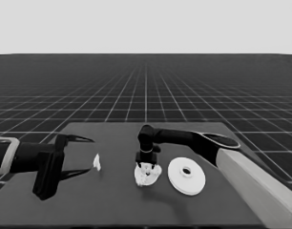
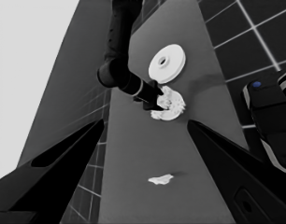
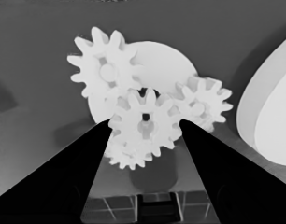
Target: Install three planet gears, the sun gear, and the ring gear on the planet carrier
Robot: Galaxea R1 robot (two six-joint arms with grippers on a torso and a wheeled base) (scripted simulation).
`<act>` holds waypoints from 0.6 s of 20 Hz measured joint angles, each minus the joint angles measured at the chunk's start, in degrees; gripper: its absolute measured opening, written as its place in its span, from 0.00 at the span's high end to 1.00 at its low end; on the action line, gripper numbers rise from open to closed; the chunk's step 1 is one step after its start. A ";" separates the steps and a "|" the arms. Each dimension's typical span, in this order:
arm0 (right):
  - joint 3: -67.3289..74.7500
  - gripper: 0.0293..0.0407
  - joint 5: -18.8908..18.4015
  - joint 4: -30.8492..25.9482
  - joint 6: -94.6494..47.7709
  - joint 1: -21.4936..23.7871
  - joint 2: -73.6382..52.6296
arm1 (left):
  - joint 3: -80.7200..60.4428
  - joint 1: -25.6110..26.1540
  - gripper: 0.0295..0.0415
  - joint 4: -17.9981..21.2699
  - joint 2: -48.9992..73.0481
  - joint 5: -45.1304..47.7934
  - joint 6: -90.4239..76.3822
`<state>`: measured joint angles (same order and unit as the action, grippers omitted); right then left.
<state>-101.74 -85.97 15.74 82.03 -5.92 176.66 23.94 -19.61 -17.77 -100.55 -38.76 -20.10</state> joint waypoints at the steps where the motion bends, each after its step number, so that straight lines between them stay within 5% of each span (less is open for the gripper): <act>1: 0.00 0.86 0.00 0.00 0.60 -0.02 0.00 | 0.00 0.00 0.25 0.00 0.00 0.00 0.00; 12: -0.02 0.86 -0.02 0.00 7.20 -0.09 -0.04 | 0.00 0.00 0.25 0.00 0.00 0.00 0.00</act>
<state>-101.76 -85.98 15.74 89.23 -6.01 176.62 23.94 -19.61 -17.77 -100.55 -38.76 -20.10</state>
